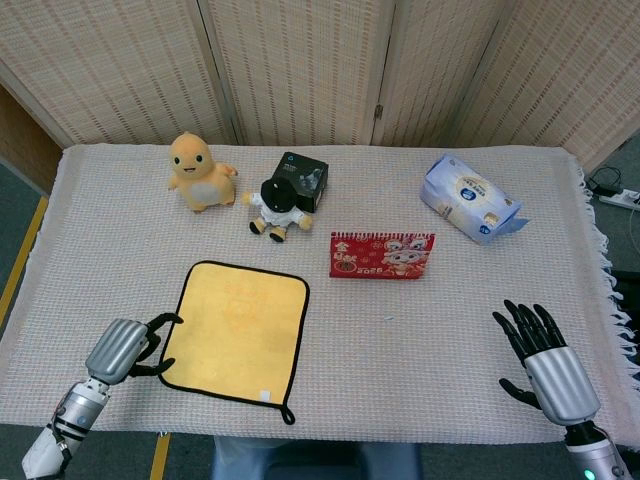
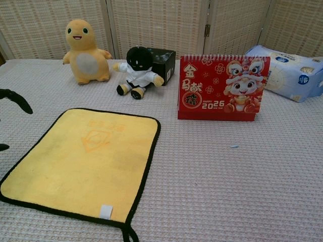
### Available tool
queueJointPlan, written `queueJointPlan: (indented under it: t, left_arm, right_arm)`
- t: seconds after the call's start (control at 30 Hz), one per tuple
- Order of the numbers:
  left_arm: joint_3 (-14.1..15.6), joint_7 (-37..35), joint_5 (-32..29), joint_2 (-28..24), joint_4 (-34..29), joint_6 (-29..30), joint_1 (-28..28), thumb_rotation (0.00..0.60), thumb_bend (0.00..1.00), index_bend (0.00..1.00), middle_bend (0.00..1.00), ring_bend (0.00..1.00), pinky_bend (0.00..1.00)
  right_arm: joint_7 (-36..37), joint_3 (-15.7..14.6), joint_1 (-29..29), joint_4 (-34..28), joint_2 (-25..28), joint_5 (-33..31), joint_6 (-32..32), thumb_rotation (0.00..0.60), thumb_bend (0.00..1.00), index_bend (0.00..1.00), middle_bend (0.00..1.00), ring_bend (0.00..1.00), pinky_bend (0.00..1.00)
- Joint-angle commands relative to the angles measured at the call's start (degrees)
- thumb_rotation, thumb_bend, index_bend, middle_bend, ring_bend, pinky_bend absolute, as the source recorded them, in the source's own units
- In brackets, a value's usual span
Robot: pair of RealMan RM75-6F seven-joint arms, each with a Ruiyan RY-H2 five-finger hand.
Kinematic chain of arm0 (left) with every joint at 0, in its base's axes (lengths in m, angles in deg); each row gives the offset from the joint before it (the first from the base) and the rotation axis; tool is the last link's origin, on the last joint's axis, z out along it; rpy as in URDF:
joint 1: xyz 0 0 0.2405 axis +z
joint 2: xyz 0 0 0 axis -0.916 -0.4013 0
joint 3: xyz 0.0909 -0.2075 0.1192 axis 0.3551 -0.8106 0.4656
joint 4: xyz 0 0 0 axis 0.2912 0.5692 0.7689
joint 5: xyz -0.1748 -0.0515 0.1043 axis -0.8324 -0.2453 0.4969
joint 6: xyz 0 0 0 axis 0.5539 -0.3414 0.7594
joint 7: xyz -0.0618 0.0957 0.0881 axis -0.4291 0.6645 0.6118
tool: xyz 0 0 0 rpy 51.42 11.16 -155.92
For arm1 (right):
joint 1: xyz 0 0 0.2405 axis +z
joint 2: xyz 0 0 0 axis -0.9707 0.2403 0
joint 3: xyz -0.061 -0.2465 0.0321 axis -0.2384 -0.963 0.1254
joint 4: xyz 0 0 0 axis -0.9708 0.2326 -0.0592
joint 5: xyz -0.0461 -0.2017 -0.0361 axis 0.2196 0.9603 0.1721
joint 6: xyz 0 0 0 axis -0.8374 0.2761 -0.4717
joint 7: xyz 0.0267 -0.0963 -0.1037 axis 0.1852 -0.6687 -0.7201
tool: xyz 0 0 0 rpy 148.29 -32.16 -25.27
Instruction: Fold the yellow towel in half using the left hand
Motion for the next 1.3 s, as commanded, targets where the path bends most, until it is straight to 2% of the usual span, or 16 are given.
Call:
queueJointPlan:
  t: [0.03, 0.2, 0.43, 0.63, 0.97, 1.13, 1.3]
  left_arm:
    - [-4.2, 2.4, -7.2, 2.8, -0.2, -4.9, -4.2, 0.6, 0.28, 0.38, 1.0, 1.0, 1.0]
    - [-6.2, 7.5, -10.2, 5.6, 2.0, -6.2, -6.7, 0.6, 0.3, 0.41, 1.0, 1.0, 1.0]
    - [-8.6, 10.5, -16.1, 8.6, 5.0, -11.8, -11.3, 0.6, 0.38, 0.42, 1.0, 1.0, 1.0]
    - [-10.7, 13.0, -21.4, 13.4, 11.8, -17.3, -16.3, 0.6, 0.4, 0.42, 1.0, 1.0, 1.0]
    - [-12.2, 10.2, -23.7, 18.6, 22.1, -23.8, -22.4, 0.6, 0.41, 0.4, 1.0, 1.0, 1.0]
    - [-12.5, 7.4, -24.2, 20.5, 27.5, -27.9, -25.1, 0.6, 0.49, 0.43, 1.0, 1.0, 1.0]
    - [-12.6, 4.5, -23.8, 22.9, 32.0, -29.5, -26.8, 0.6, 0.49, 0.42, 1.0, 1.0, 1.0]
  right_arm:
    - [0.8, -0.1, 0.1, 0.0, 0.4, -0.4, -0.4, 0.6, 0.11, 0.0, 0.0, 0.0, 0.0]
    - [1.7, 0.1, 0.3, -0.1, 0.9, -1.7, -1.3, 0.6, 0.11, 0.0, 0.0, 0.0, 0.0]
    - [2.7, 0.3, 0.3, 0.2, 1.2, -3.1, -2.1, 0.6, 0.11, 0.0, 0.0, 0.0, 0.0]
    - [3.1, 0.5, 0.1, 0.5, 1.3, -4.3, -2.4, 0.6, 0.11, 0.0, 0.0, 0.0, 0.0]
    - [4.1, 0.9, 0.3, 1.0, 1.4, -6.8, -4.2, 0.6, 0.11, 0.0, 0.0, 0.0, 0.0]
    - [4.3, 1.1, 0.0, 1.2, 1.5, -7.7, -4.2, 0.6, 0.11, 0.0, 0.0, 0.0, 0.0]
    - [4.7, 1.4, 0.1, 1.4, 1.5, -8.9, -4.8, 0.6, 0.11, 0.0, 0.0, 0.0, 0.0]
